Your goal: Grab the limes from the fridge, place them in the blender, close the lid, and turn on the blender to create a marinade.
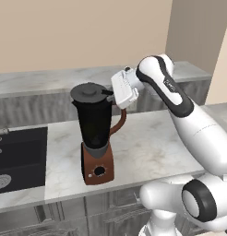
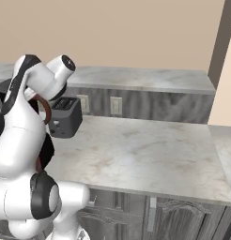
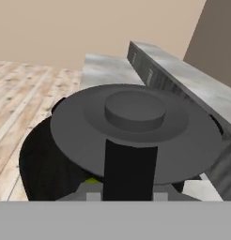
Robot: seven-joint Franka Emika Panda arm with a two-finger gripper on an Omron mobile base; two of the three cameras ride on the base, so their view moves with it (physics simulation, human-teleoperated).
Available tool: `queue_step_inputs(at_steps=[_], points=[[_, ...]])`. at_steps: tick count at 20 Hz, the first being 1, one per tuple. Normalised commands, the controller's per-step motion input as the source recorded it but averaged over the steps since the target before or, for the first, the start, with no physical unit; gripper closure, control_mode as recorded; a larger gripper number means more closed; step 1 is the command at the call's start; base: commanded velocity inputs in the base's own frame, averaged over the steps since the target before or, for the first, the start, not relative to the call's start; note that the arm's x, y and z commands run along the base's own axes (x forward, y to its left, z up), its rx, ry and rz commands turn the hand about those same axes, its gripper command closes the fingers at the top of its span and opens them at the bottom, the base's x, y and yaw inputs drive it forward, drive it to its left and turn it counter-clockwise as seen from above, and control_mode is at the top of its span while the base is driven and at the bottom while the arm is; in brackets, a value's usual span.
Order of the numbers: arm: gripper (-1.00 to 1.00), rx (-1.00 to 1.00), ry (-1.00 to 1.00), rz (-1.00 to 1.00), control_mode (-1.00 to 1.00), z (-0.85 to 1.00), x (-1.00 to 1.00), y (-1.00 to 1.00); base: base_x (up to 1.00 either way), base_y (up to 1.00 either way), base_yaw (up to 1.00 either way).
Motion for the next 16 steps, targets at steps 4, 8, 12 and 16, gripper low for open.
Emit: queue_step_inputs(at_steps=[4,8,12,16], points=[[1.0,0.0,0.01,0.1,-1.0,0.0,0.0,-0.16,0.0,0.0,0.0],[1.0,0.0,0.07,0.13,-1.0,0.02,-0.1,-0.21,0.0,0.0,0.0],[1.0,0.0,0.13,0.12,-1.0,0.02,-0.04,-0.19,0.0,0.0,0.0],[1.0,0.0,0.18,0.12,-1.0,0.1,0.0,-0.26,0.0,0.0,0.0]])
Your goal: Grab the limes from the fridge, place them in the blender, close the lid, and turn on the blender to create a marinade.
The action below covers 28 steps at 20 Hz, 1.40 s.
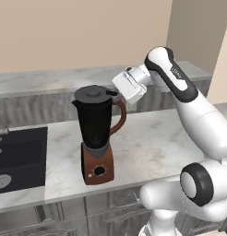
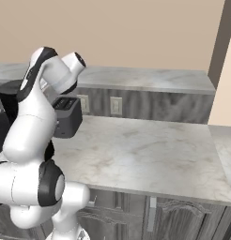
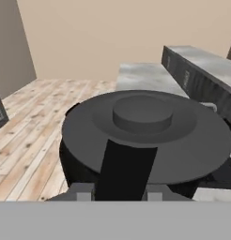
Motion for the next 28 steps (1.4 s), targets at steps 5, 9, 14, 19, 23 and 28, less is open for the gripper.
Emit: queue_step_inputs(at_steps=[5,9,14,19,23,28], points=[[1.0,0.0,0.13,0.11,-1.0,0.07,-0.07,-0.16,0.0,0.0,0.0],[1.0,0.0,0.01,0.1,-1.0,0.0,-0.11,0.0,0.0,0.0,0.0],[1.0,0.0,0.0,0.1,-1.0,0.0,-0.19,0.0,0.0,0.0,0.0],[1.0,0.0,0.0,0.12,-1.0,0.0,-0.44,0.05,0.0,0.0,0.0],[1.0,0.0,0.0,0.11,-1.0,-0.01,-0.21,0.01,0.0,0.0,0.0],[1.0,0.0,0.0,0.09,-1.0,-0.02,-0.12,0.0,0.0,0.0,0.0]])
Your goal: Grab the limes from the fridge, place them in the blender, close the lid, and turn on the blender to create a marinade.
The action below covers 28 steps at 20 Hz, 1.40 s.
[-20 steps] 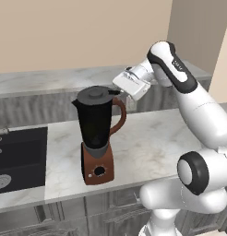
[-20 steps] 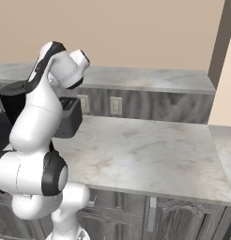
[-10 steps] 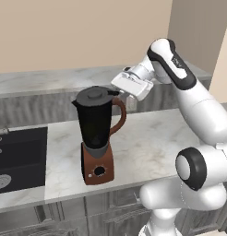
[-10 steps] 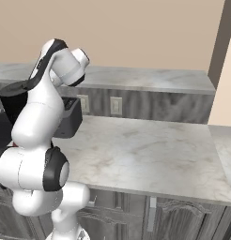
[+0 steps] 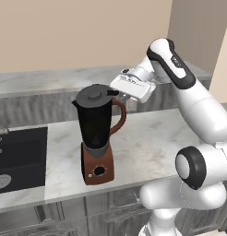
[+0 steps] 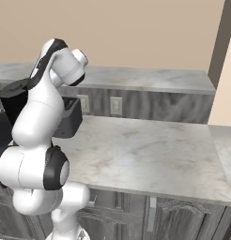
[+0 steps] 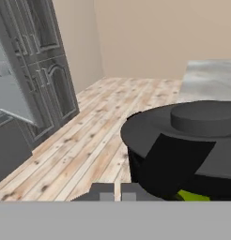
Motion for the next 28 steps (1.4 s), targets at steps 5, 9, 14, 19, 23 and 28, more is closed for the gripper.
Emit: queue_step_inputs(at_steps=[5,9,14,19,23,28], points=[[1.0,0.0,0.0,0.01,-1.0,0.0,0.0,-0.11,0.0,0.0,0.0],[1.0,0.0,0.0,-0.1,-1.0,0.0,0.04,-0.41,0.0,0.0,0.0],[1.0,-0.01,0.0,-0.16,-1.0,0.03,0.01,-0.41,0.0,0.0,0.0],[1.0,-0.01,-0.04,-0.14,-1.0,0.32,0.48,0.15,0.0,0.0,0.0],[1.0,-0.01,-0.12,-0.05,-1.0,0.22,0.54,0.13,0.0,0.0,0.0],[1.0,0.0,-0.1,0.0,-1.0,0.05,0.15,0.07,0.0,0.0,0.0]])
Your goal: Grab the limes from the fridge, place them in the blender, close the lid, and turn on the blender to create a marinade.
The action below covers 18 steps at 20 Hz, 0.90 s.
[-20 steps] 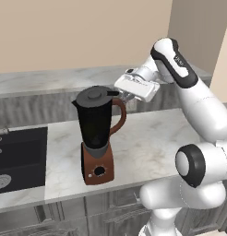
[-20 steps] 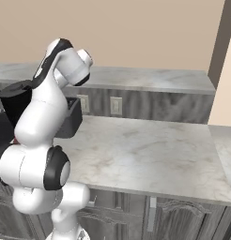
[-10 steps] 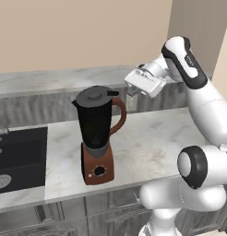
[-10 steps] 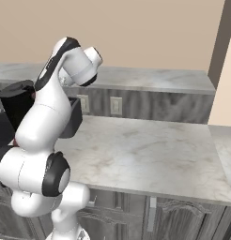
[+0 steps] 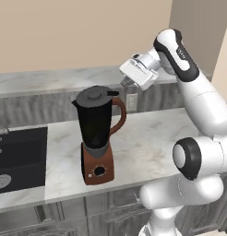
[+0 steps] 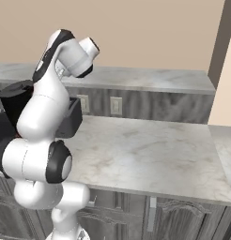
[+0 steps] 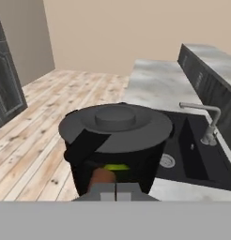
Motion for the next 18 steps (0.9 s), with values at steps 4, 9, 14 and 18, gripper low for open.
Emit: queue_step_inputs(at_steps=[4,9,14,18], points=[[-1.0,-0.02,-0.01,0.0,-1.0,0.0,0.0,0.46,0.0,0.0,0.0],[-1.0,-0.02,0.0,0.0,-1.0,-0.03,0.35,0.27,0.0,0.0,0.0],[-1.0,0.0,0.0,0.0,-1.0,-0.11,0.23,0.23,0.0,0.0,0.0],[-1.0,-0.01,0.0,0.0,-1.0,-0.18,0.01,0.4,0.0,0.0,0.0]])
